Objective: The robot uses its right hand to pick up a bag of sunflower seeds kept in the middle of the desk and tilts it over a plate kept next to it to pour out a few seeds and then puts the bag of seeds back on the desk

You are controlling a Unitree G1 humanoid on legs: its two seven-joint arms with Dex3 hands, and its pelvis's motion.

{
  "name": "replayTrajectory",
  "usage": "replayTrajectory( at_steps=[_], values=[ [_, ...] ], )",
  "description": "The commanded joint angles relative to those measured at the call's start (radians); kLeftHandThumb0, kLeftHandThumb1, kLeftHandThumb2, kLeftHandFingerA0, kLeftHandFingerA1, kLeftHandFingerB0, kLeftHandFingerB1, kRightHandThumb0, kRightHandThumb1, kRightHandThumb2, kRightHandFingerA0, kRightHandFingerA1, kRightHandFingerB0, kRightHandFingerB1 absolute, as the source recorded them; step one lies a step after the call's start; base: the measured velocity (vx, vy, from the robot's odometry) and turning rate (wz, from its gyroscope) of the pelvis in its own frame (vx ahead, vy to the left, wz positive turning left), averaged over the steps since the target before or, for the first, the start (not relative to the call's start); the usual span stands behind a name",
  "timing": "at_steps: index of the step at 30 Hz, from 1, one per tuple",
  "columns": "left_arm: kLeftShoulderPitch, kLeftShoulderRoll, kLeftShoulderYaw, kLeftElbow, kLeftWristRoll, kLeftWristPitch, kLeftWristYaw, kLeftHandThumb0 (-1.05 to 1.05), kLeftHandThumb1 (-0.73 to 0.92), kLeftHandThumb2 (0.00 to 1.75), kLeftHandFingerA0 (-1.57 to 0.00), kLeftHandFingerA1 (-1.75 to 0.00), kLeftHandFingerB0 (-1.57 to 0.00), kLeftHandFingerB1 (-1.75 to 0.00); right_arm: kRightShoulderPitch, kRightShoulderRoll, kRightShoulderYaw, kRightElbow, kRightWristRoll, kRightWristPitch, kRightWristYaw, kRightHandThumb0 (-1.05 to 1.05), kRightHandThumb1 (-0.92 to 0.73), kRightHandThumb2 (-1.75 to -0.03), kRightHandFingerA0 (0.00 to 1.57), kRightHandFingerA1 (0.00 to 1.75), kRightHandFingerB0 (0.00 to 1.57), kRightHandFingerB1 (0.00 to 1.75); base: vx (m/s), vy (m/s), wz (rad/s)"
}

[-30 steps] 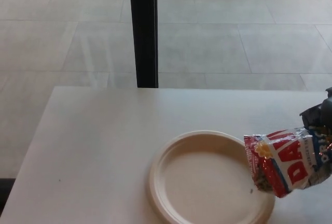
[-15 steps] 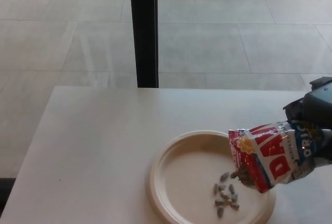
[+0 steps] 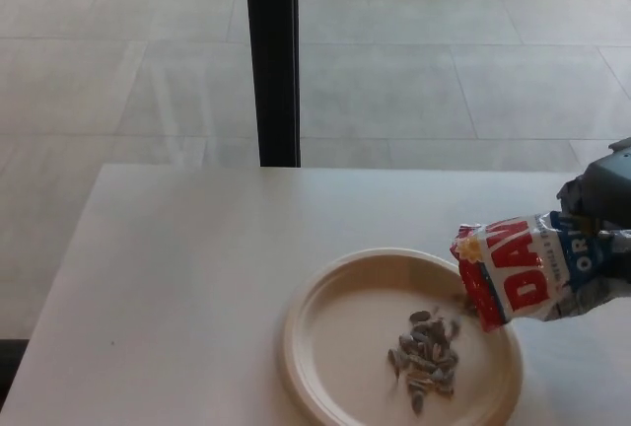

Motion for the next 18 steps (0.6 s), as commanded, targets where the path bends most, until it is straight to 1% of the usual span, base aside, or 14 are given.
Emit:
replayTrajectory(
  at_steps=[1, 2, 4, 5, 6, 7, 8, 10, 11, 12, 14, 15, 17, 18],
  values=[
    [0.009, 0.025, 0.006, -0.011, 0.000, -0.009, -0.007, -0.81, 0.59, 1.16, -0.34, -0.76, -0.34, -0.70, -0.026, 0.009, 0.011, -0.036, -0.049, 0.065, 0.069, -0.41, -0.59, -0.91, 0.88, 1.58, 0.83, 0.91, 0.00, 0.000, 0.00],
    [0.009, 0.024, 0.006, -0.013, 0.000, -0.006, -0.004, -0.80, 0.61, 1.17, -0.31, -0.76, -0.31, -0.69, -0.021, 0.011, 0.012, -0.044, -0.052, 0.070, 0.071, -0.40, -0.58, -0.91, 0.88, 1.59, 0.78, 0.83, 0.00, 0.000, 0.00],
    [0.011, 0.025, 0.005, -0.014, 0.001, -0.009, -0.005, -0.79, 0.60, 1.16, -0.33, -0.76, -0.32, -0.69, -0.017, 0.018, 0.010, -0.050, -0.051, 0.077, 0.073, -0.40, -0.58, -0.93, 0.87, 1.58, 0.78, 0.83, 0.00, 0.000, 0.00],
    [0.024, 0.023, -0.001, -0.038, 0.007, -0.008, 0.000, -0.74, 0.73, 0.86, -0.30, -0.81, -0.31, -0.71, -0.018, 0.023, 0.010, -0.054, -0.051, 0.083, 0.082, -0.40, -0.58, -0.91, 0.88, 1.55, 0.78, 0.87, 0.00, 0.000, 0.00],
    [0.023, 0.024, -0.004, -0.035, 0.013, -0.014, 0.004, -0.75, 0.73, 0.91, -0.31, -0.81, -0.32, -0.71, -0.014, 0.028, 0.008, -0.060, -0.048, 0.084, 0.079, -0.39, -0.58, -0.92, 0.88, 1.54, 0.77, 0.82, 0.00, 0.000, 0.00],
    [0.024, 0.023, 0.002, -0.035, 0.001, -0.011, -0.010, -0.74, 0.75, 0.89, -0.30, -0.81, -0.32, -0.71, -0.004, 0.035, 0.002, -0.065, -0.037, 0.076, 0.060, -0.39, -0.56, -0.93, 0.89, 1.50, 0.75, 0.81, 0.00, 0.000, 0.00],
    [0.016, 0.026, 0.004, -0.020, 0.000, -0.011, -0.009, -0.72, 0.76, 0.89, -0.33, -0.84, -0.33, -0.72, 0.006, 0.036, -0.002, -0.070, -0.032, 0.068, 0.048, -0.39, -0.56, -0.94, 0.89, 1.51, 0.73, 0.80, 0.00, 0.000, 0.00],
    [0.003, 0.028, 0.004, 0.003, 0.002, -0.009, -0.003, -0.77, 0.70, 0.90, -0.31, -0.82, -0.32, -0.71, 0.028, 0.038, -0.013, -0.083, -0.012, 0.056, 0.036, -0.37, -0.55, -0.96, 0.88, 1.56, 0.76, 0.84, 0.00, 0.000, 0.00],
    [0.001, 0.028, 0.009, 0.003, -0.006, 0.004, -0.008, -0.77, 0.69, 0.90, -0.31, -0.82, -0.31, -0.71, 0.038, 0.042, -0.017, -0.091, -0.008, 0.062, 0.041, -0.37, -0.54, -0.95, 0.88, 1.61, 0.80, 0.96, 0.00, 0.000, 0.00],
    [0.000, 0.029, 0.009, 0.009, -0.005, 0.003, -0.008, -0.75, 0.71, 0.87, -0.30, -0.82, -0.32, -0.71, 0.047, 0.042, -0.021, -0.097, -0.005, 0.057, 0.036, -0.39, -0.47, -0.96, 0.92, 1.69, 0.85, 1.24, 0.00, 0.000, 0.00],
    [0.008, 0.027, 0.010, 0.002, -0.007, -0.003, -0.012, -0.72, 0.73, 0.87, -0.31, -0.84, -0.33, -0.73, 0.081, 0.044, -0.035, -0.123, 0.017, 0.046, 0.029, -0.36, -0.52, -0.99, 0.91, 1.69, 0.83, 1.28, 0.00, 0.000, 0.00],
    [0.009, 0.028, 0.008, 0.003, -0.004, -0.008, -0.011, -0.74, 0.72, 0.89, -0.31, -0.82, -0.32, -0.71, 0.093, 0.046, -0.042, -0.130, 0.021, 0.035, 0.015, -0.40, -0.46, -1.07, 1.17, 1.30, 0.96, 1.12, 0.00, 0.000, 0.00],
    [0.008, 0.031, 0.002, 0.013, 0.006, -0.020, -0.007, -0.75, 0.71, 0.88, -0.32, -0.82, -0.33, -0.71, 0.142, 0.053, -0.066, -0.156, 0.054, 0.005, -0.035, -0.40, -0.46, -1.07, 1.16, 1.30, 0.92, 1.08, 0.00, 0.000, 0.00],
    [0.011, 0.032, -0.001, 0.007, 0.008, -0.019, -0.008, -0.77, 0.69, 0.91, -0.31, -0.81, -0.31, -0.70, 0.156, 0.058, -0.075, -0.166, 0.059, 0.006, -0.038, -0.39, -0.46, -0.98, 0.98, 1.67, 0.88, 1.22, 0.00, 0.000, 0.00]
  ],
)
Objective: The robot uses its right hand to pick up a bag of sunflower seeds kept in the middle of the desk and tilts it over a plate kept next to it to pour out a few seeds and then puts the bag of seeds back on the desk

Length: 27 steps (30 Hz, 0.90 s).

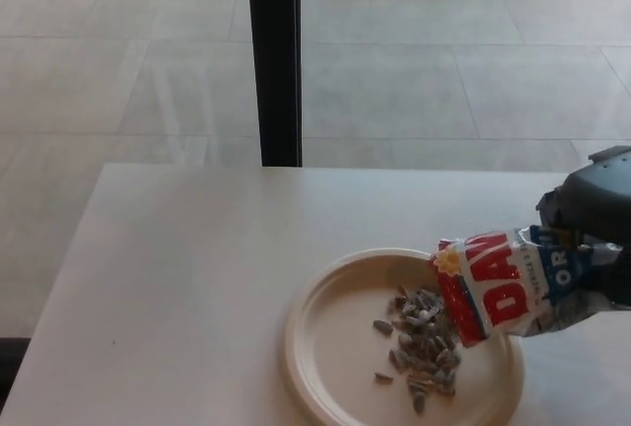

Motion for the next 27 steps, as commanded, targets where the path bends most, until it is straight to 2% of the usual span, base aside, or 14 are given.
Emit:
replayTrajectory(
  at_steps=[1, 8, 11, 12, 13, 14, 17, 18, 20, 21, 24, 25, 26, 27],
  values=[
    [0.014, 0.019, -0.002, -0.005, 0.007, -0.013, -0.006, -0.76, 0.70, 0.90, -0.32, -0.82, -0.32, -0.71, 0.089, 0.022, -0.057, -0.049, 0.071, -0.032, -0.088, -0.36, -0.45, -1.00, 0.97, 1.75, 0.84, 1.27, 0.00, 0.000, 0.00],
    [0.021, 0.016, -0.009, 0.011, 0.013, -0.045, -0.011, -0.73, 0.75, 0.84, -0.31, -0.79, -0.34, -0.70, 0.245, 0.112, -0.160, -0.046, 0.148, -0.030, -0.194, -0.30, -0.46, -1.08, 0.91, 1.75, 0.78, 1.58, 0.00, 0.000, 0.00],
    [0.033, 0.012, -0.015, -0.010, 0.013, -0.037, -0.003, -0.72, 0.75, 0.90, -0.31, -0.78, -0.32, -0.69, 0.288, 0.144, -0.192, -0.043, 0.164, -0.014, -0.214, -0.29, -0.48, -1.10, 0.93, 1.75, 0.82, 1.45, 0.00, 0.000, 0.00],
    [0.033, 0.012, -0.011, -0.011, 0.005, -0.030, -0.008, -0.71, 0.75, 0.92, -0.32, -0.78, -0.34, -0.70, 0.305, 0.157, -0.204, -0.038, 0.172, -0.013, -0.231, -0.36, -0.51, -1.13, 1.17, 1.32, 0.92, 1.09, 0.00, 0.000, 0.00],
    [0.035, 0.012, -0.010, -0.015, 0.004, -0.024, -0.003, -0.74, 0.60, 1.16, -0.29, -0.72, -0.30, -0.68, 0.319, 0.174, -0.216, -0.038, 0.180, 0.001, -0.237, -0.37, -0.48, -1.13, 1.18, 1.35, 0.95, 1.17, 0.00, 0.000, 0.00],
    [0.034, 0.013, -0.014, -0.011, 0.010, -0.032, -0.001, -0.71, 0.75, 0.91, -0.32, -0.78, -0.34, -0.70, 0.336, 0.190, -0.233, -0.034, 0.196, 0.009, -0.248, -0.28, -0.51, -1.13, 0.94, 1.75, 0.81, 1.50, 0.00, 0.000, 0.00],
    [0.020, 0.011, -0.007, 0.027, 0.002, -0.039, -0.009, -0.77, 0.71, 0.89, -0.30, -0.79, -0.32, -0.70, 0.372, 0.224, -0.262, -0.026, 0.216, 0.003, -0.283, -0.28, -0.49, -1.15, 0.94, 1.75, 0.79, 1.58, 0.00, 0.000, 0.00],
    [0.019, 0.010, -0.008, 0.033, 0.003, -0.042, -0.011, -0.82, 0.59, 1.16, -0.34, -0.75, -0.36, -0.71, 0.376, 0.228, -0.264, -0.023, 0.216, 0.001, -0.289, -0.28, -0.48, -1.13, 0.93, 1.75, 0.80, 1.51, 0.00, 0.000, 0.00],
    [0.022, 0.007, -0.006, 0.028, 0.001, -0.044, -0.007, -0.80, 0.58, 1.14, -0.35, -0.75, -0.37, -0.71, 0.390, 0.243, -0.272, -0.021, 0.226, 0.003, -0.298, -0.28, -0.52, -1.12, 0.94, 1.75, 0.78, 1.56, 0.00, 0.000, 0.00],
    [0.031, 0.003, -0.003, 0.016, -0.005, -0.032, -0.008, -0.75, 0.74, 0.88, -0.28, -0.77, -0.30, -0.69, 0.399, 0.248, -0.271, -0.018, 0.226, 0.000, -0.307, -0.28, -0.51, -1.11, 0.93, 1.75, 0.77, 1.58, 0.00, 0.000, 0.00],
    [0.025, 0.007, -0.005, 0.038, 0.002, -0.041, -0.004, -0.78, 0.70, 0.87, -0.30, -0.79, -0.32, -0.70, 0.409, 0.264, -0.270, -0.023, 0.233, 0.020, -0.312, -0.27, -0.52, -1.09, 0.92, 1.75, 0.76, 1.58, 0.00, 0.000, 0.00],
    [0.030, 0.005, -0.005, 0.032, 0.002, -0.051, -0.010, -0.81, 0.60, 1.16, -0.33, -0.76, -0.33, -0.70, 0.414, 0.270, -0.273, -0.025, 0.241, 0.022, -0.316, -0.27, -0.53, -1.10, 0.94, 1.75, 0.77, 1.59, 0.00, 0.000, 0.00],
    [0.034, 0.002, -0.003, 0.021, -0.003, -0.045, -0.012, -0.77, 0.71, 0.89, -0.31, -0.83, -0.33, -0.71, 0.422, 0.273, -0.276, -0.035, 0.247, 0.026, -0.315, -0.26, -0.50, -1.10, 0.92, 1.75, 0.73, 1.62, 0.00, 0.000, 0.00],
    [0.035, 0.001, -0.002, 0.017, -0.005, -0.041, -0.011, -0.77, 0.71, 0.89, -0.31, -0.83, -0.33, -0.71, 0.426, 0.274, -0.277, -0.039, 0.249, 0.028, -0.314, -0.26, -0.50, -1.10, 0.92, 1.75, 0.73, 1.62, 0.00, 0.000, 0.00]
  ],
)
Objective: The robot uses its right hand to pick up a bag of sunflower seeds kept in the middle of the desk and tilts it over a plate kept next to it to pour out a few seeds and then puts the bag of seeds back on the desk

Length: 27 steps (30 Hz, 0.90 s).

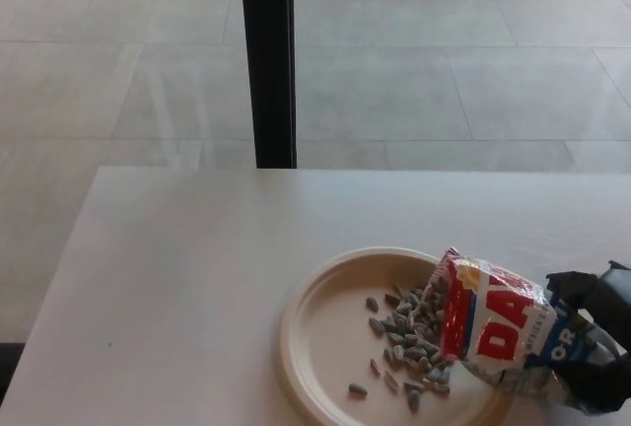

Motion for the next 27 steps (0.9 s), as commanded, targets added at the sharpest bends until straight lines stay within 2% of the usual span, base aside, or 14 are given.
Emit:
replayTrajectory(
  at_steps=[1, 8, 9, 12, 13, 14, 16, 19, 20, 21, 22, 24, 25, 27],
  values=[
    [0.009, -0.003, 0.008, -0.001, -0.003, -0.024, -0.004, -0.78, 0.69, 0.91, -0.31, -0.81, -0.32, -0.71, 0.023, 0.016, -0.006, -0.005, 0.049, 0.021, -0.029, -0.27, -0.51, -1.12, 0.93, 1.75, 0.79, 1.57, 0.00, 0.000, 0.00],
    [0.017, 0.001, 0.008, 0.028, 0.003, -0.055, -0.009, -0.78, 0.73, 0.87, -0.29, -0.77, -0.30, -0.68, 0.036, -0.019, -0.018, 0.036, 0.092, -0.043, -0.044, -0.30, -0.48, -1.16, 0.92, 1.75, 0.78, 1.61, 0.00, 0.000, 0.00],
    [0.020, 0.000, 0.008, 0.026, 0.001, -0.056, -0.012, -0.80, 0.61, 1.16, -0.31, -0.73, -0.31, -0.68, 0.042, -0.023, -0.025, 0.043, 0.101, -0.054, -0.053, -0.31, -0.49, -1.14, 0.92, 1.75, 0.79, 1.60, 0.00, 0.000, 0.00],
    [0.038, -0.012, 0.009, 0.006, -0.003, -0.060, -0.011, -0.78, 0.61, 1.16, -0.30, -0.72, -0.32, -0.68, 0.057, -0.028, -0.042, 0.090, 0.118, -0.107, -0.108, -0.32, -0.48, -1.13, 0.93, 1.75, 0.78, 1.62, 0.00, 0.000, 0.00],
    [0.036, -0.011, 0.009, 0.012, -0.003, -0.056, -0.012, -0.72, 0.76, 0.84, -0.27, -0.77, -0.32, -0.68, 0.060, -0.030, -0.044, 0.114, 0.120, -0.139, -0.137, -0.31, -0.47, -1.15, 0.93, 1.75, 0.79, 1.63, 0.00, 0.000, 0.00],
    [0.029, -0.006, 0.010, 0.029, -0.002, -0.052, -0.012, -0.72, 0.76, 0.83, -0.30, -0.76, -0.32, -0.67, 0.065, -0.033, -0.042, 0.140, 0.117, -0.164, -0.167, -0.32, -0.49, -1.14, 0.93, 1.75, 0.78, 1.63, 0.00, 0.000, 0.00],
    [0.037, -0.009, 0.025, 0.030, -0.021, -0.052, -0.032, -0.78, 0.58, 1.14, -0.30, -0.73, -0.31, -0.68, 0.090, -0.037, -0.035, 0.171, 0.083, -0.171, -0.225, -0.33, -0.51, -1.15, 0.95, 1.75, 0.82, 1.53, 0.00, 0.000, 0.00],
    [0.056, -0.017, 0.017, 0.008, -0.004, -0.075, -0.014, -0.77, 0.59, 1.15, -0.34, -0.75, -0.34, -0.70, 0.100, -0.051, -0.022, 0.229, 0.058, -0.224, -0.306, -0.32, -0.50, -1.17, 0.95, 1.75, 0.84, 1.50, 0.00, 0.000, 0.00],
    [0.063, -0.019, 0.018, -0.007, -0.007, -0.071, -0.020, -0.73, 0.73, 0.87, -0.29, -0.89, -0.36, -0.76, 0.102, -0.055, -0.018, 0.259, 0.045, -0.255, -0.359, -0.28, -0.47, -1.15, 0.96, 1.75, 0.85, 1.51, 0.00, 0.000, 0.00],
    [0.070, -0.019, 0.015, -0.013, -0.003, -0.077, -0.021, -0.78, 0.60, 1.16, -0.32, -0.74, -0.33, -0.69, 0.104, -0.057, -0.015, 0.277, 0.038, -0.256, -0.379, -0.28, -0.48, -1.14, 0.95, 1.75, 0.85, 1.51, 0.00, 0.000, 0.00],
    [0.056, -0.016, 0.019, 0.014, -0.007, -0.068, -0.021, -0.68, 0.73, 0.91, -0.34, -0.80, -0.37, -0.72, 0.105, -0.062, -0.007, 0.298, 0.019, -0.251, -0.406, -0.29, -0.47, -1.13, 0.98, 1.75, 0.86, 1.49, 0.00, 0.000, 0.00],
    [0.055, -0.018, 0.026, 0.026, -0.011, -0.078, -0.019, -0.78, 0.59, 1.14, -0.34, -0.75, -0.34, -0.69, 0.105, -0.058, -0.008, 0.339, 0.016, -0.256, -0.454, -0.25, -0.45, -1.04, 0.93, 1.75, 0.86, 1.40, 0.00, 0.000, 0.00],
    [0.047, -0.015, 0.026, 0.042, -0.010, -0.077, -0.019, -0.72, 0.73, 0.89, -0.36, -0.81, -0.37, -0.71, 0.110, -0.051, -0.014, 0.333, 0.029, -0.247, -0.445, -0.24, -0.50, -0.95, 0.91, 1.73, 0.88, 1.20, 0.00, 0.000, 0.00],
    [0.039, -0.012, 0.029, 0.060, -0.011, -0.080, -0.020, -0.75, 0.72, 0.86, -0.36, -0.82, -0.36, -0.71, 0.109, -0.046, -0.015, 0.334, 0.042, -0.242, -0.442, -0.22, -0.54, -0.86, 0.88, 1.64, 0.88, 1.08, 0.00, 0.000, 0.00]
  ],
)
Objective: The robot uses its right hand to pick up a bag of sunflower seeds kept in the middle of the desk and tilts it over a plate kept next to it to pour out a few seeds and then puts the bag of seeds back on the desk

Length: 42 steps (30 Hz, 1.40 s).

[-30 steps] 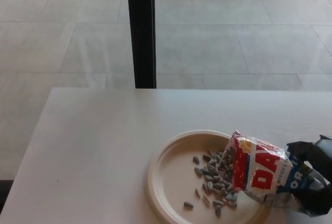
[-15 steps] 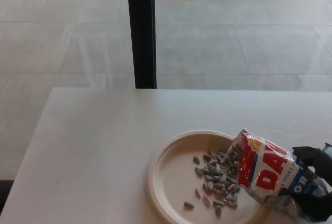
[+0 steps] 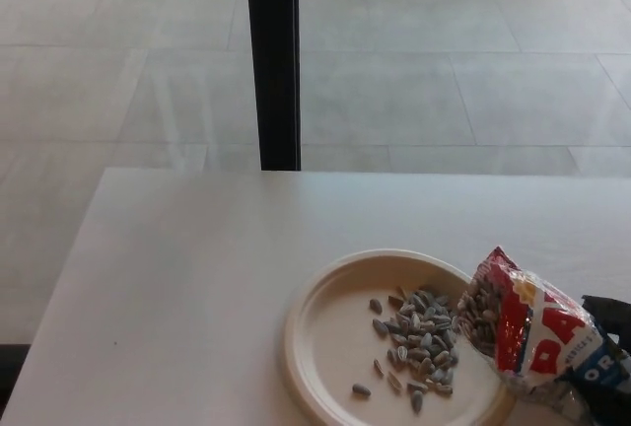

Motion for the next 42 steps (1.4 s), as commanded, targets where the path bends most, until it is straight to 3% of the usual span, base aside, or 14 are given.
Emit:
replayTrajectory(
  at_steps=[1, 3, 4, 6, 8, 10, 14, 16, 23, 24, 31, 32, 33, 42],
  values=[
    [-0.005, 0.010, 0.024, 0.040, -0.014, -0.043, -0.010, -0.72, 0.73, 0.87, -0.37, -0.82, -0.37, -0.71, 0.053, -0.009, 0.006, 0.100, -0.023, -0.033, -0.150, -0.22, -0.59, -0.82, 0.86, 1.52, 0.87, 0.92, 0.00, 0.000, 0.00],
    [0.001, 0.005, 0.028, 0.027, -0.020, -0.046, -0.017, -0.72, 0.73, 0.89, -0.37, -0.84, -0.38, -0.73, 0.051, -0.001, 0.013, 0.088, -0.019, 0.016, -0.116, -0.26, -0.65, -0.69, 0.73, 1.33, 0.75, 0.74, 0.00, 0.000, 0.00],
    [0.007, 0.003, 0.027, 0.006, -0.018, -0.036, -0.017, -0.76, 0.58, 1.15, -0.33, -0.75, -0.34, -0.70, 0.049, -0.016, 0.039, 0.060, -0.018, 0.084, 0.004, -0.40, -0.72, -0.63, 0.17, 0.71, 0.30, 0.38, 0.00, 0.000, 0.00],
    [0.005, 0.004, 0.024, 0.019, -0.007, -0.046, -0.011, -0.71, 0.72, 0.92, -0.37, -0.83, -0.38, -0.73, 0.049, -0.028, 0.084, 0.034, -0.078, 0.161, 0.038, -0.64, -0.60, -0.81, 0.00, 0.00, 0.06, 0.33, 0.00, 0.000, 0.00],
    [0.008, 0.002, 0.028, 0.013, -0.013, -0.045, -0.021, -0.73, 0.72, 0.87, -0.29, -0.88, -0.35, -0.75, 0.050, -0.028, 0.101, 0.012, -0.078, 0.209, 0.081, -0.98, -0.57, -0.80, 0.00, 0.07, 0.02, 0.02, 0.00, 0.000, 0.00],
    [0.027, -0.005, 0.027, -0.023, -0.014, -0.044, -0.023, -0.77, 0.60, 1.16, -0.32, -0.76, -0.36, -0.72, 0.055, -0.022, 0.121, -0.017, -0.095, 0.264, 0.118, -1.05, -0.63, -0.91, 0.00, 0.18, 0.00, 0.00, 0.00, 0.000, 0.00],
    [0.015, 0.002, 0.020, 0.008, 0.002, -0.054, -0.009, -0.76, 0.59, 1.14, -0.32, -0.72, -0.34, -0.68, 0.051, -0.015, 0.139, -0.023, -0.093, 0.321, 0.149, -1.05, -0.61, -0.97, 0.00, 0.31, 0.00, 0.06, 0.00, 0.000, 0.00],
    [0.012, 0.001, 0.029, 0.005, -0.011, -0.038, -0.017, -0.79, 0.59, 1.15, -0.33, -0.76, -0.34, -0.70, 0.058, -0.013, 0.138, -0.022, -0.088, 0.308, 0.122, -0.98, -0.60, -0.76, 0.00, 0.00, 0.00, 0.00, 0.00, 0.000, 0.00],
    [0.023, -0.004, 0.026, -0.022, -0.008, -0.030, -0.020, -0.76, 0.58, 1.13, -0.33, -0.75, -0.34, -0.69, 0.078, -0.030, 0.138, -0.060, -0.075, 0.295, 0.081, -1.05, -0.60, -0.84, 0.00, 0.00, 0.00, 0.00, 0.00, 0.000, 0.00],
    [0.013, 0.000, 0.026, -0.004, -0.005, -0.030, -0.013, -0.73, 0.74, 0.88, -0.35, -0.82, -0.35, -0.71, 0.080, -0.036, 0.132, -0.073, -0.063, 0.293, 0.093, -1.05, -0.72, -0.63, 0.00, 0.00, 0.00, 0.00, 0.00, 0.000, 0.00],
    [0.007, -0.009, 0.024, -0.001, -0.003, -0.045, -0.007, -0.70, 0.58, 1.13, -0.33, -0.75, -0.34, -0.70, 0.101, -0.092, 0.086, -0.160, 0.005, 0.286, 0.181, -1.05, -0.75, -0.64, 0.00, 0.00, 0.00, 0.00, 0.00, 0.000, 0.00],
    [0.009, -0.010, 0.028, -0.011, -0.009, -0.041, -0.009, -0.74, 0.72, 0.87, -0.33, -0.87, -0.35, -0.74, 0.102, -0.101, 0.077, -0.172, 0.016, 0.284, 0.196, -1.05, -0.75, -0.65, 0.00, 0.00, 0.00, 0.00, 0.00, 0.000, 0.00],
    [0.008, -0.009, 0.023, -0.005, -0.001, -0.045, -0.003, -0.76, 0.59, 1.15, -0.34, -0.74, -0.35, -0.69, 0.115, -0.123, 0.057, -0.208, 0.036, 0.294, 0.238, -1.05, -0.75, -0.65, 0.00, 0.00, 0.00, 0.00, 0.00, 0.000, 0.00],
    [0.013, -0.013, 0.026, -0.015, -0.006, -0.041, -0.007, -0.71, 0.59, 1.14, -0.33, -0.75, -0.35, -0.70, 0.199, -0.221, -0.100, -0.380, 0.190, 0.250, 0.357, -1.05, -0.74, -0.64, 0.00, 0.00, 0.00, 0.00, 0.00, 0.000, 0.00]
  ],
)
